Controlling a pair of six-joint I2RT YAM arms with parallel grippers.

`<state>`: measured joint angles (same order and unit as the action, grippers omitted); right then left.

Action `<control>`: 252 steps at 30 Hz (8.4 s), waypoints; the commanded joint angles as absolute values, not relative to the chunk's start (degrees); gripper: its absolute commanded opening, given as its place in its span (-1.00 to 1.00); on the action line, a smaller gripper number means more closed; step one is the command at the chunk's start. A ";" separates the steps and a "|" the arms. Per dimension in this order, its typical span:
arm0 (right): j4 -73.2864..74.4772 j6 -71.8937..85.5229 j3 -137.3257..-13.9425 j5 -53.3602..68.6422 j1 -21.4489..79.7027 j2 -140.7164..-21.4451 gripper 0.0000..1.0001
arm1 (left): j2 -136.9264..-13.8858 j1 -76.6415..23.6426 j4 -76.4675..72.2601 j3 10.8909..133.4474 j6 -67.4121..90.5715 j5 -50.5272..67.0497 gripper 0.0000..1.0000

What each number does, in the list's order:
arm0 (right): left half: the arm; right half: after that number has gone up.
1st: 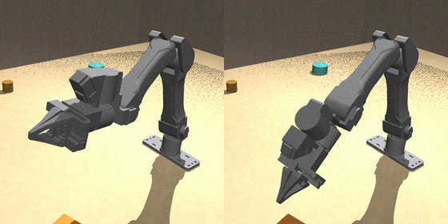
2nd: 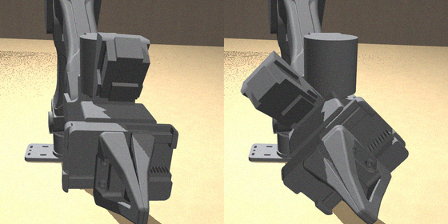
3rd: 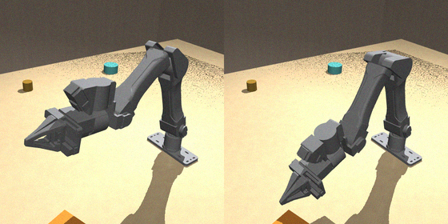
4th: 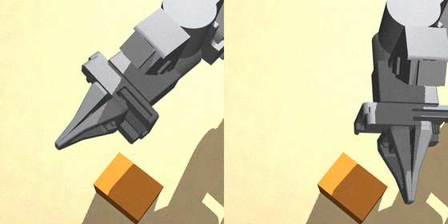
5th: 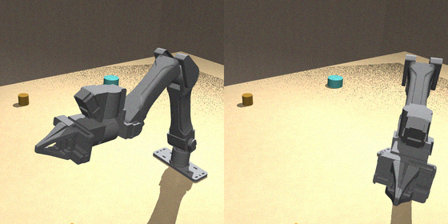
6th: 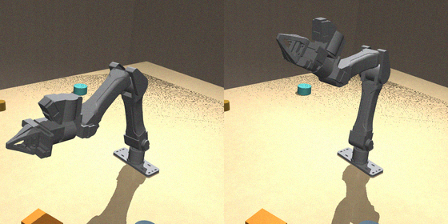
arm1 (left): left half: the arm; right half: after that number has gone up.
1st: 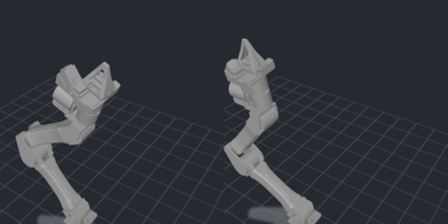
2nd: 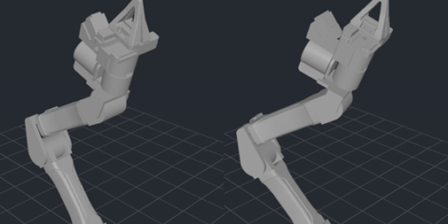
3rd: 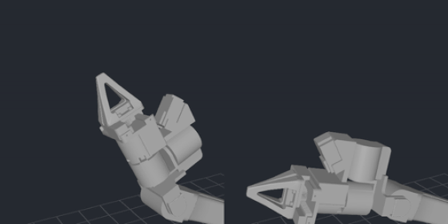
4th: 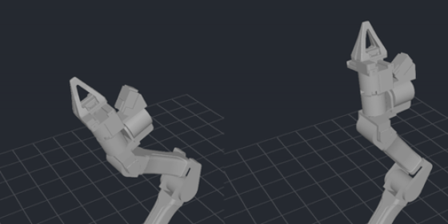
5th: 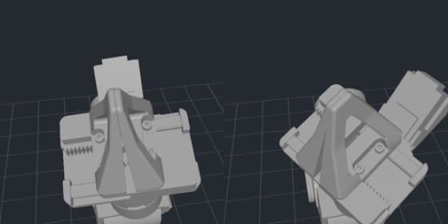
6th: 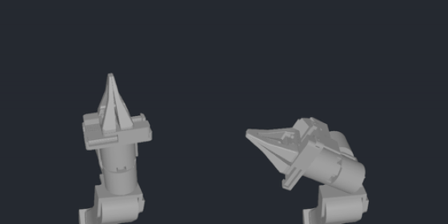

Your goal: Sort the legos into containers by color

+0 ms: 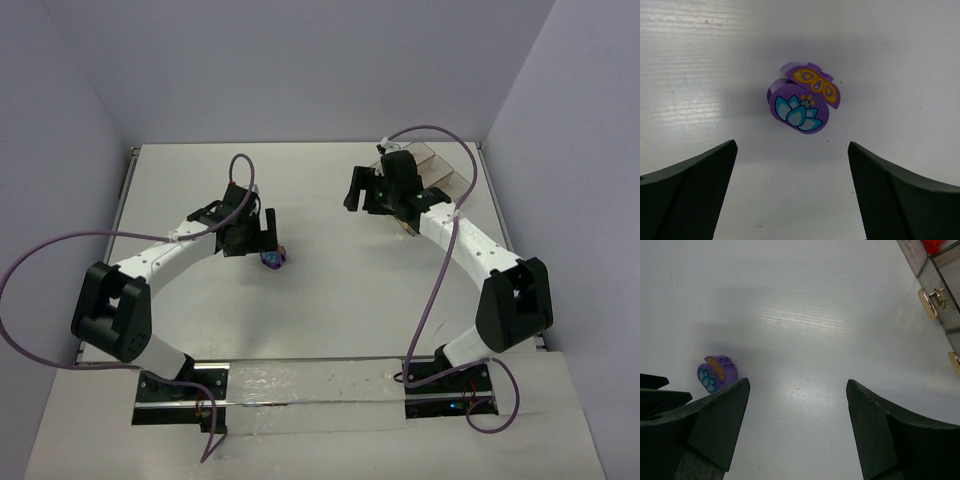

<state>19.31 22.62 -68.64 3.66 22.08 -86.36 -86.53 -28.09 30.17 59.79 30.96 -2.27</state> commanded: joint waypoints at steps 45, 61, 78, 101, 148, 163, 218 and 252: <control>20.92 22.21 -66.45 2.11 21.01 -80.63 0.74 | -103.32 -34.54 22.64 68.05 12.59 -7.74 0.99; 20.30 22.47 -66.71 3.84 21.01 -81.30 0.73 | -100.90 -35.24 25.10 65.48 21.61 -4.89 0.93; 20.13 22.92 -67.26 5.16 21.03 -82.20 0.74 | -98.88 -36.56 25.53 63.33 22.87 -8.77 0.75; 19.87 23.03 -66.45 5.10 21.09 -82.01 0.74 | -99.24 -37.90 23.87 62.49 22.03 -5.58 0.83; 20.48 22.50 -67.50 5.71 21.09 -82.49 0.74 | -105.24 -39.94 23.59 67.61 21.85 -11.46 0.75; 20.28 22.79 -67.06 6.06 21.07 -82.64 0.74 | -103.71 -39.99 22.41 65.37 22.50 -11.80 0.38; 21.73 31.03 -81.23 54.07 24.76 -101.81 0.37 | -82.44 -39.99 20.30 70.93 17.75 6.39 -1.00; 25.99 28.84 -71.47 -3.26 8.92 -82.54 -1.00 | -77.86 -40.06 21.18 66.88 18.95 7.39 -1.00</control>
<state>20.76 34.52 -74.50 17.41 14.21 -89.60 -79.80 -39.70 21.51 63.83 18.01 5.57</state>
